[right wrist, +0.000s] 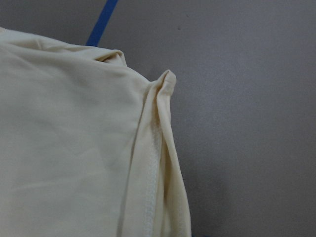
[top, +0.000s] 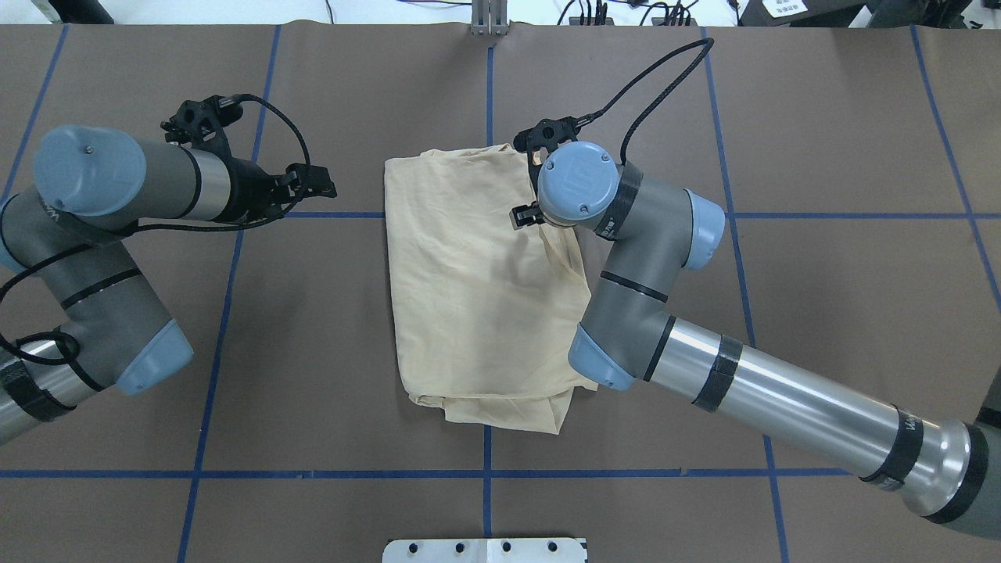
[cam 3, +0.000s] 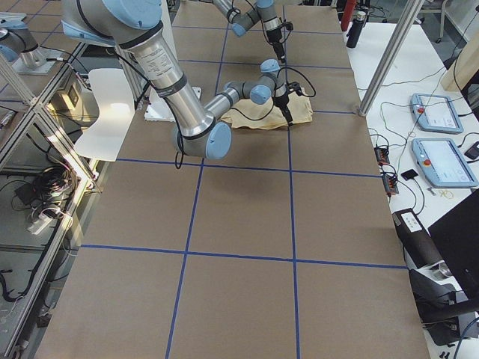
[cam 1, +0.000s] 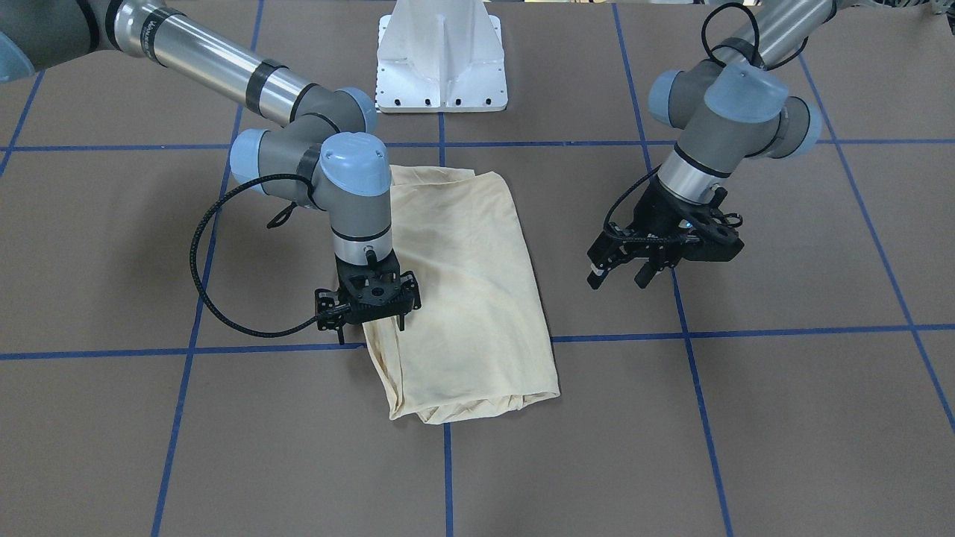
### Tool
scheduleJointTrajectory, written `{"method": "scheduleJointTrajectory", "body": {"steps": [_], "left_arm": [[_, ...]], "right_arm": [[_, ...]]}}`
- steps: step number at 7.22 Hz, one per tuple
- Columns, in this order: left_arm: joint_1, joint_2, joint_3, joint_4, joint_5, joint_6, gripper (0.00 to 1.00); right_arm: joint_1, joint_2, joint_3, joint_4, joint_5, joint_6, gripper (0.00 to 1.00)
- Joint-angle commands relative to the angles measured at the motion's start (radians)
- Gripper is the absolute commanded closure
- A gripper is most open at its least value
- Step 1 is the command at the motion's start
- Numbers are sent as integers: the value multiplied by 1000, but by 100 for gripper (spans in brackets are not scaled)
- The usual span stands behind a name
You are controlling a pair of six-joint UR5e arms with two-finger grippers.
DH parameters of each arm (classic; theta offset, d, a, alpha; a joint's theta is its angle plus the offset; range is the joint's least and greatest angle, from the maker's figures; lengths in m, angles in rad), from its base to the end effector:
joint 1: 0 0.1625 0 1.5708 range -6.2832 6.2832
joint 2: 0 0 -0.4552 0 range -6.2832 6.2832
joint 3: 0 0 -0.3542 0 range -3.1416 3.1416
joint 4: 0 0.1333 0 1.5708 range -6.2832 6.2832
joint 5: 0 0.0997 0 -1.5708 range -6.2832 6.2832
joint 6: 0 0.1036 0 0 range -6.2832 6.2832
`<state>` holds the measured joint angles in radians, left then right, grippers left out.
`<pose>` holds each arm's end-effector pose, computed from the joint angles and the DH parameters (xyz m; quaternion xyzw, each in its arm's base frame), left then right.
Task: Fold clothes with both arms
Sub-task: 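Lower the left gripper to the shirt's nearest end while the right gripper rises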
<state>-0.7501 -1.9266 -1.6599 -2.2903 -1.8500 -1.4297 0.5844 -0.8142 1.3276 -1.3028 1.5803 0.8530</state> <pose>0.3743 -0.4919 0.3845 0.1298 0.5414 -0.1750 0.8120 -0.5648 -0.5323 0.3229 0.2273 -0.3056 -0.0634 0.9225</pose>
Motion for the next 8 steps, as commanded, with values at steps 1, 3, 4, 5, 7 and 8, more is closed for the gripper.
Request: {"method": "scheduleJointTrajectory", "body": {"steps": [1, 3, 4, 5, 7, 8], "left_arm": [[0, 0, 0, -1, 0, 0, 0], [0, -5, 2, -2, 0, 0, 0], [0, -5, 2, -2, 0, 0, 0], [0, -6, 2, -2, 0, 0, 0], [0, -6, 2, -2, 0, -2, 0], [0, -8, 2, -2, 0, -3, 0]], "right_arm": [[0, 13, -24, 0, 10, -18, 0], [-1, 15, -39, 0, 14, -25, 0], [-1, 13, -48, 0, 21, -25, 0], [-1, 13, -51, 0, 30, -26, 0], [5, 13, -51, -1, 40, -45, 0], [17, 10, -51, -1, 53, -61, 0]]}}
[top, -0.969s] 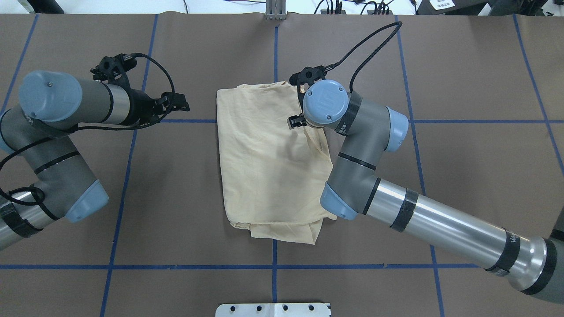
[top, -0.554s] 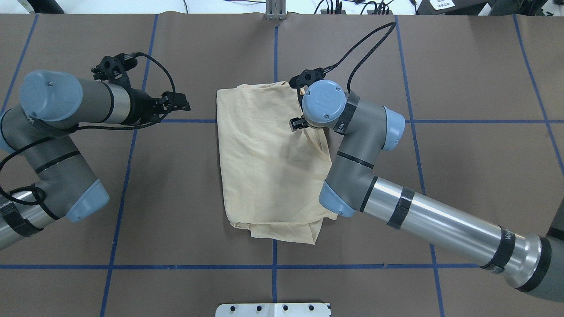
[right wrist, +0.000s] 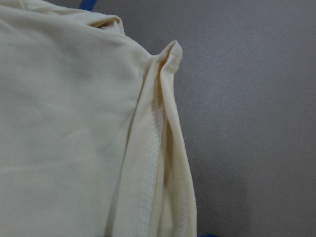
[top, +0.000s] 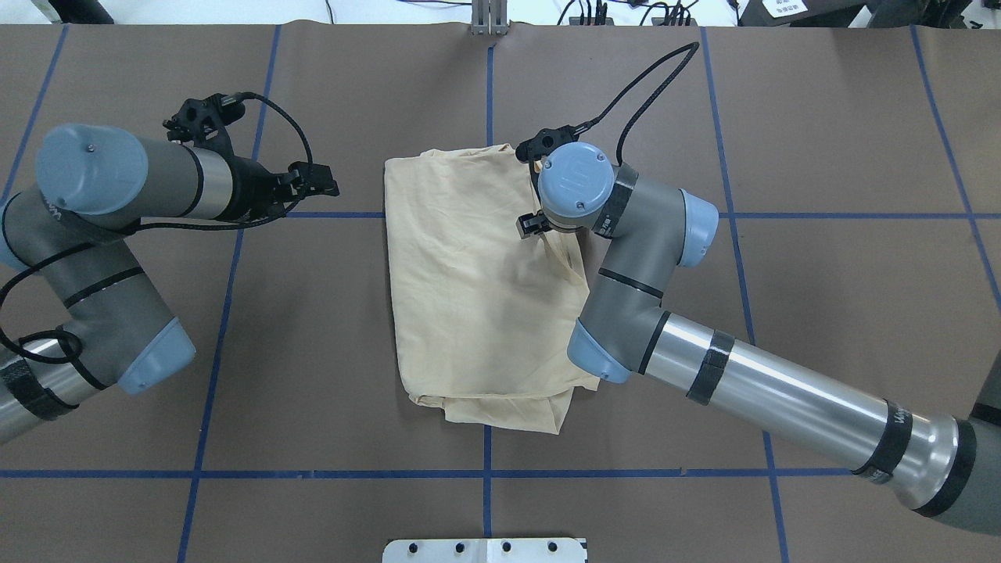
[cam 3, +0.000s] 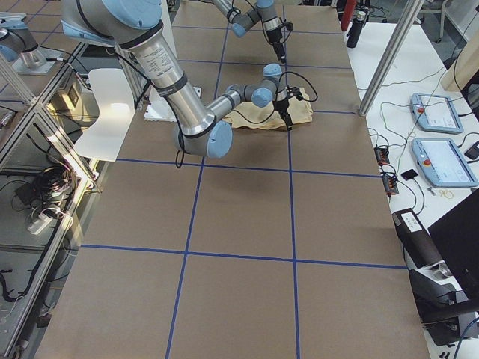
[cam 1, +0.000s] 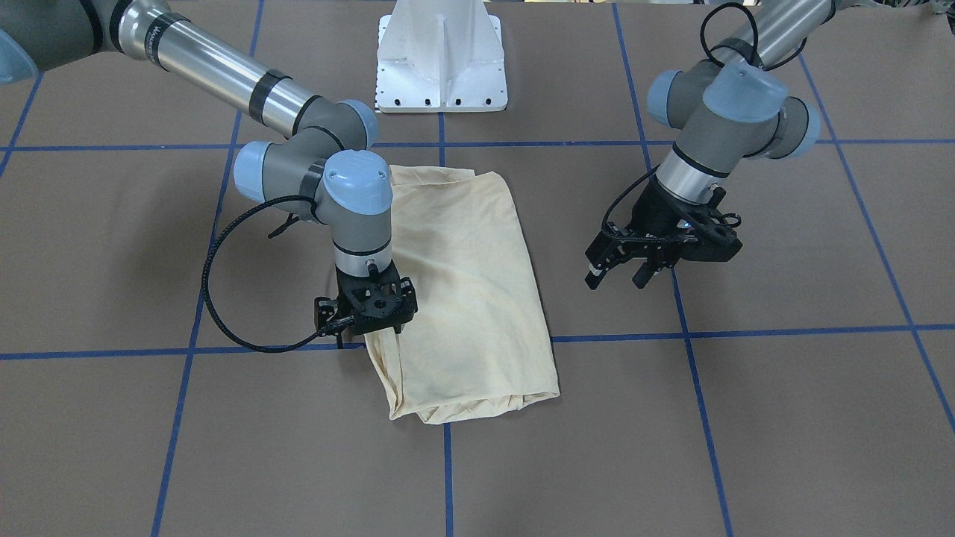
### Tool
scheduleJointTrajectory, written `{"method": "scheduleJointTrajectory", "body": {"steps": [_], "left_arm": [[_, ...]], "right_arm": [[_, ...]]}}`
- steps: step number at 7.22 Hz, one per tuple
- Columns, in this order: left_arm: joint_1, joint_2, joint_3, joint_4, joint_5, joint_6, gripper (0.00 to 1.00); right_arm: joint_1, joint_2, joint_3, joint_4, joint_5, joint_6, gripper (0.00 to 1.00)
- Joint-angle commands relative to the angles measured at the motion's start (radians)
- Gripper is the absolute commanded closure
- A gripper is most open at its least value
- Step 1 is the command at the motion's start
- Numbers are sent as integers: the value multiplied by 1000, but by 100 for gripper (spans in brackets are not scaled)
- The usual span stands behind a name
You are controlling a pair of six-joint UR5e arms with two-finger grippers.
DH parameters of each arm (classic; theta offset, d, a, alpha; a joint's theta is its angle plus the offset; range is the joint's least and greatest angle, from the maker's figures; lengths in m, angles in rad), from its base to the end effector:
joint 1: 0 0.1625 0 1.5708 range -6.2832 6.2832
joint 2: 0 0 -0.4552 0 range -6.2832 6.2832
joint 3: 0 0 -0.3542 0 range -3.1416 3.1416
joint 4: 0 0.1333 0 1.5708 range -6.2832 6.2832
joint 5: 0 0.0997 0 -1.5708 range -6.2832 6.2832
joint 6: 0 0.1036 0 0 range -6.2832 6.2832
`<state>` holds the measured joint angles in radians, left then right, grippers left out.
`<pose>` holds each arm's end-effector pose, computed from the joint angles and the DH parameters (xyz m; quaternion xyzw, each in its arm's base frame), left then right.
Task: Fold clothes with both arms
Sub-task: 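Lower the left gripper to the shirt's nearest end while the right gripper rises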
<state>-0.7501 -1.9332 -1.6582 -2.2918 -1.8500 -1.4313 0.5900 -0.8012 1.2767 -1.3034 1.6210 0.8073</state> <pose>0.3755 -0.4931 0.3811 0.1307 0.5438 -0.1748 0.8103 -0.5728 -0.5377 0.3360 0.2090 -0.2975 -0.0898 0.9272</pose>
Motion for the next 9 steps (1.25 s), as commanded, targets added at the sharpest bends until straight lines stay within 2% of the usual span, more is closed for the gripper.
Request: {"method": "scheduleJointTrajectory", "body": {"steps": [1, 6, 8, 9], "left_arm": [[0, -1, 5, 0, 0, -1, 0], [6, -7, 18, -9, 0, -17, 0], [6, -7, 9, -9, 0, -15, 0], [9, -7, 2, -9, -2, -26, 0]], "right_arm": [[28, -9, 0, 0, 31, -28, 0], [86, -39, 0, 0, 63, -103, 0], [109, -35, 19, 3, 143, -105, 0], [120, -38, 65, 1, 196, -88, 0]]}}
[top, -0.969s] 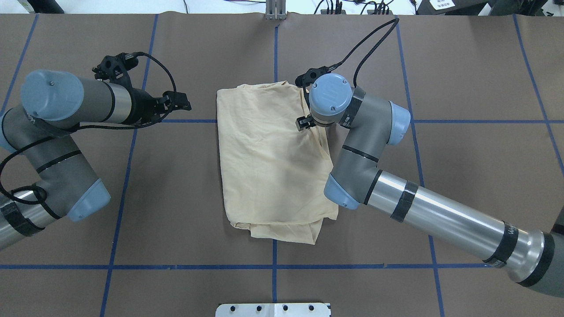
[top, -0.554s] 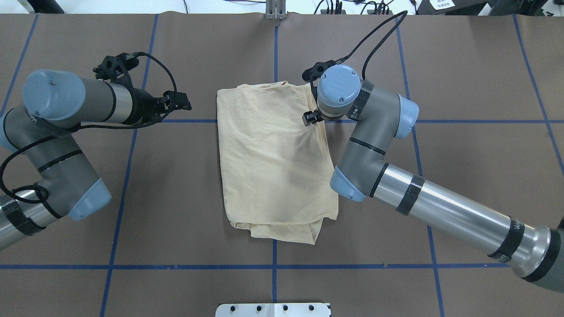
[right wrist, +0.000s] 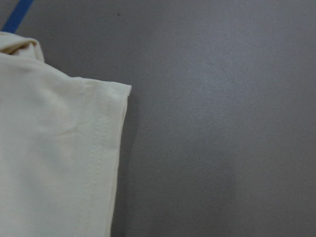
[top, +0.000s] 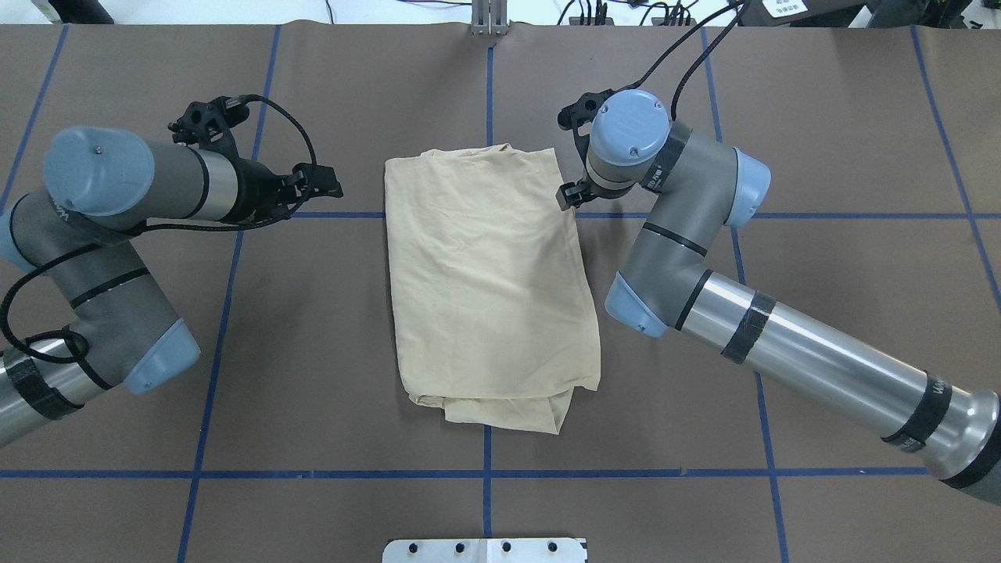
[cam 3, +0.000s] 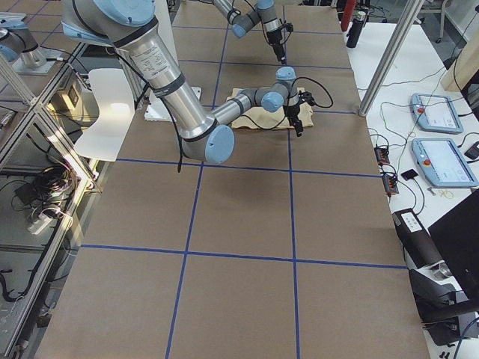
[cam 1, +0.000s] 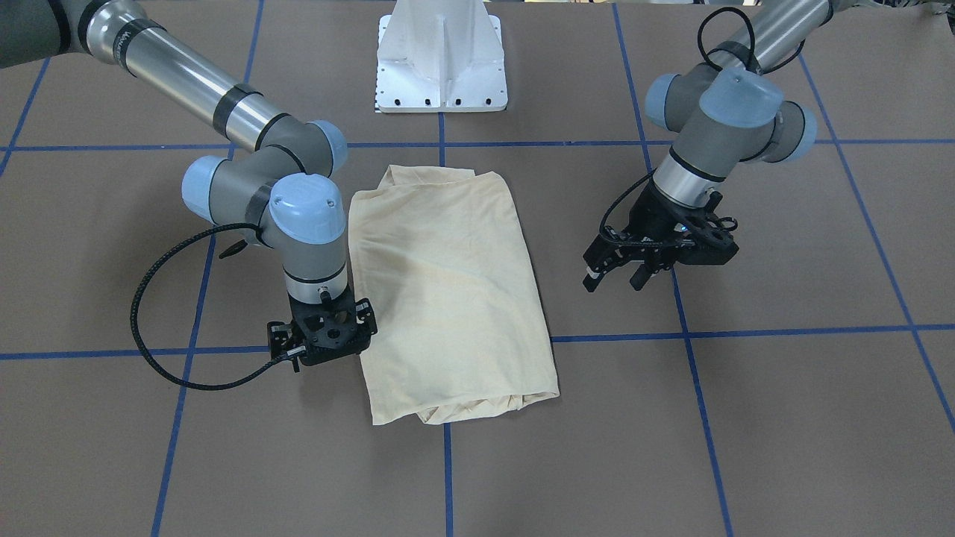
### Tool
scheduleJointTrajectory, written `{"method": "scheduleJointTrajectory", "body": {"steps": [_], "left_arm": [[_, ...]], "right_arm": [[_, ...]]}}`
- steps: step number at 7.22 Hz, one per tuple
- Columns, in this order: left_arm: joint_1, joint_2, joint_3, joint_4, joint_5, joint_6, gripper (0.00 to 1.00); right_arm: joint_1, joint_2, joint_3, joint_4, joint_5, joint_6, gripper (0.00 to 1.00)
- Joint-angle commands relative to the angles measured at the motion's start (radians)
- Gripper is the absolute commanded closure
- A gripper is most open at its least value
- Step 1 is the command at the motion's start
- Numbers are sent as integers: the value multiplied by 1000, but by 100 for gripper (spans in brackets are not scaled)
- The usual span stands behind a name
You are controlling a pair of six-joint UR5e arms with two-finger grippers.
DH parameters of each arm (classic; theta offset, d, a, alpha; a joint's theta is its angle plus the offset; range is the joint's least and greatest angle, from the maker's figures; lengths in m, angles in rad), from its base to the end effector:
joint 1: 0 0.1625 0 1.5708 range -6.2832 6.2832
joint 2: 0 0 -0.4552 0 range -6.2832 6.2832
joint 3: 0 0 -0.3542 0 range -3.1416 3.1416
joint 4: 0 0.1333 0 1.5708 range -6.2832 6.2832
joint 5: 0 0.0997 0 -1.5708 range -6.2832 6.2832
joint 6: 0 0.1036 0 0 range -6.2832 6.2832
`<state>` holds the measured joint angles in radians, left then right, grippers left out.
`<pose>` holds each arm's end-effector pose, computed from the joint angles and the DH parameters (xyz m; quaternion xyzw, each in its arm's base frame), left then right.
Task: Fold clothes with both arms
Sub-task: 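Lower the left gripper to the shirt's nearest end while the right gripper rises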
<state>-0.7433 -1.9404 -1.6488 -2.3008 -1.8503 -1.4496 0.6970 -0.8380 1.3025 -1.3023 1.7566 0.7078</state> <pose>0.3811 -0.4926 0.3797 0.1252 0.5479 -0.1784 0.8077 -0.5121 -0.5776 0.3511 0.1894 -0.3146 -0.1102 0.9236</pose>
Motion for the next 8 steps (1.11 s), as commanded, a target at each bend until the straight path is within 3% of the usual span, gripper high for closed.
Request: {"method": "scheduleJointTrajectory", "body": {"steps": [1, 3, 4, 6, 8], "left_arm": [[24, -2, -11, -38, -1, -93, 0], [103, 11, -107, -89, -24, -277, 0], [164, 20, -143, -83, -9, -370, 0], [304, 21, -146, -63, 130, -493, 0], [364, 50, -146, -63, 197, -609, 0]], "right_arm": [[13, -39, 116, 0, 125, 103, 0], [-2, -168, 338, 0, 208, 301, 0], [-10, -191, 403, 0, 263, 402, 0], [-30, -191, 443, 3, 297, 568, 0], [-37, -191, 459, 3, 297, 585, 0]]}}
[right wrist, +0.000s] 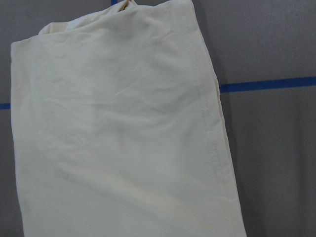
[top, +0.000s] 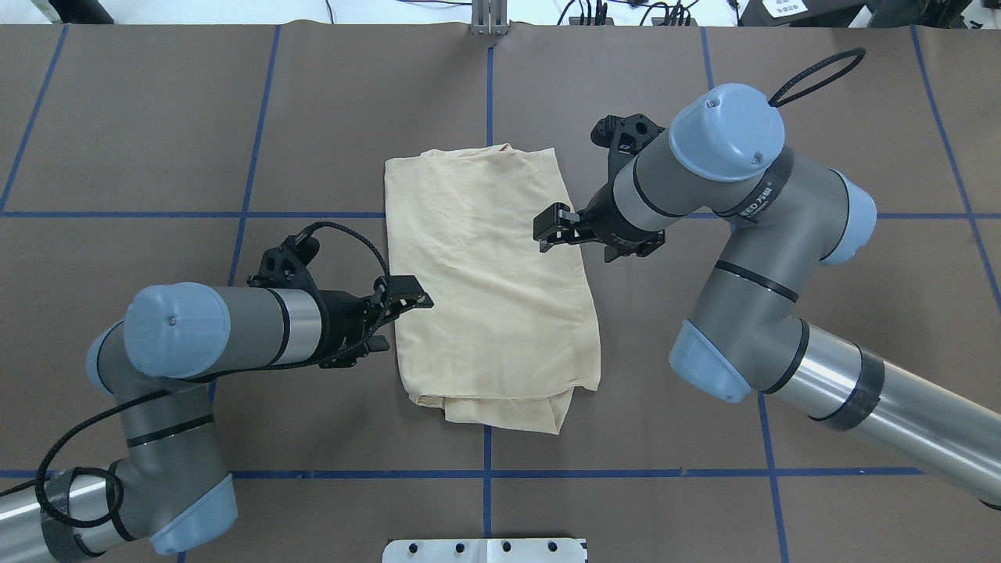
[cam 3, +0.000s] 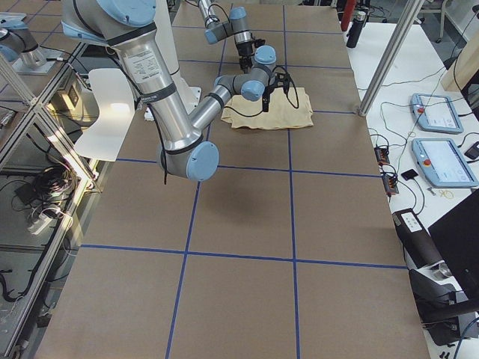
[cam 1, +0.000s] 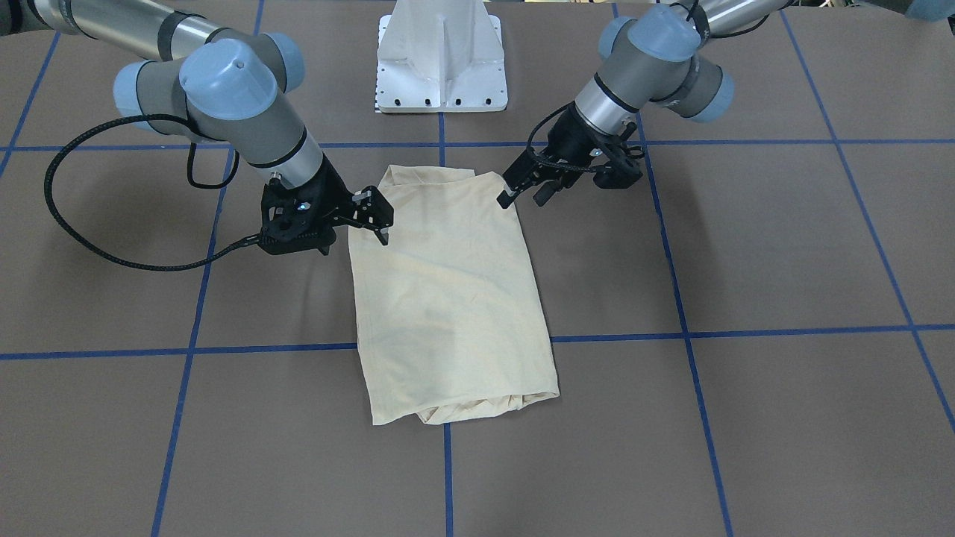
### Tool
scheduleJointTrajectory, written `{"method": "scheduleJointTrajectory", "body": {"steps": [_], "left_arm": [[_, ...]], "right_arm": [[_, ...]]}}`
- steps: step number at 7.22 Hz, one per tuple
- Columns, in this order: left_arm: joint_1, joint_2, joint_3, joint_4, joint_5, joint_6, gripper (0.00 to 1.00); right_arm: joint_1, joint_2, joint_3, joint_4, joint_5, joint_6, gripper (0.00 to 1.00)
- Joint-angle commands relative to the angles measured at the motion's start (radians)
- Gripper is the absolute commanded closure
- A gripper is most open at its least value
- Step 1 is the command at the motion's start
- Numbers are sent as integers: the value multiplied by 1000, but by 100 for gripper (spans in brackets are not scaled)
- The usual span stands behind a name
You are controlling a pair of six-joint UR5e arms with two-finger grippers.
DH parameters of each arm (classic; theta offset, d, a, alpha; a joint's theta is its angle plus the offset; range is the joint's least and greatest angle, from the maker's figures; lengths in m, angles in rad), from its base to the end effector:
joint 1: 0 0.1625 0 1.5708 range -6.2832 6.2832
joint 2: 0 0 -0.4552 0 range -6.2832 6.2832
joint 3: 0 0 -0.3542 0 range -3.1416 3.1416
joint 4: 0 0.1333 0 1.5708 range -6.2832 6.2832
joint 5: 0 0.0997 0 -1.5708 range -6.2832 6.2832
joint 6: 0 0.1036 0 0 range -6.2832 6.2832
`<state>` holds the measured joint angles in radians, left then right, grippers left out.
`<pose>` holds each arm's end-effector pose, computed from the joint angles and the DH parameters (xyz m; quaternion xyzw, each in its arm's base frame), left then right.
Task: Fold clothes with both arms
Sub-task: 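Position the left gripper at the near end corner of the shirt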
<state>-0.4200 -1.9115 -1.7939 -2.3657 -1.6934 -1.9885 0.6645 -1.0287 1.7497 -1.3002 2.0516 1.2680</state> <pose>0.4740 -0.3438 0.3264 -0.0469 0.6272 -0.2807 0.7250 -0.4451 -0.4572 0.2855 0.0295 -0.5064 0.0422 0.8607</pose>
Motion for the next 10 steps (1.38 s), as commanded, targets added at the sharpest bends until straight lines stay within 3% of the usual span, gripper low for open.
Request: {"method": "scheduleJointTrajectory", "body": {"steps": [1, 3, 7, 10], "left_arm": [[70, 22, 1, 5, 70, -87, 0], [93, 11, -1, 86, 72, -87, 0], [156, -4, 24, 92, 74, -88, 1], [158, -15, 31, 94, 70, -87, 8]], "right_arm": [[-5, -1, 11, 1, 2, 28, 0], [-5, -1, 10, 1, 2, 28, 0], [-5, -1, 10, -1, 2, 27, 0], [-5, -1, 10, -1, 2, 27, 0]]}}
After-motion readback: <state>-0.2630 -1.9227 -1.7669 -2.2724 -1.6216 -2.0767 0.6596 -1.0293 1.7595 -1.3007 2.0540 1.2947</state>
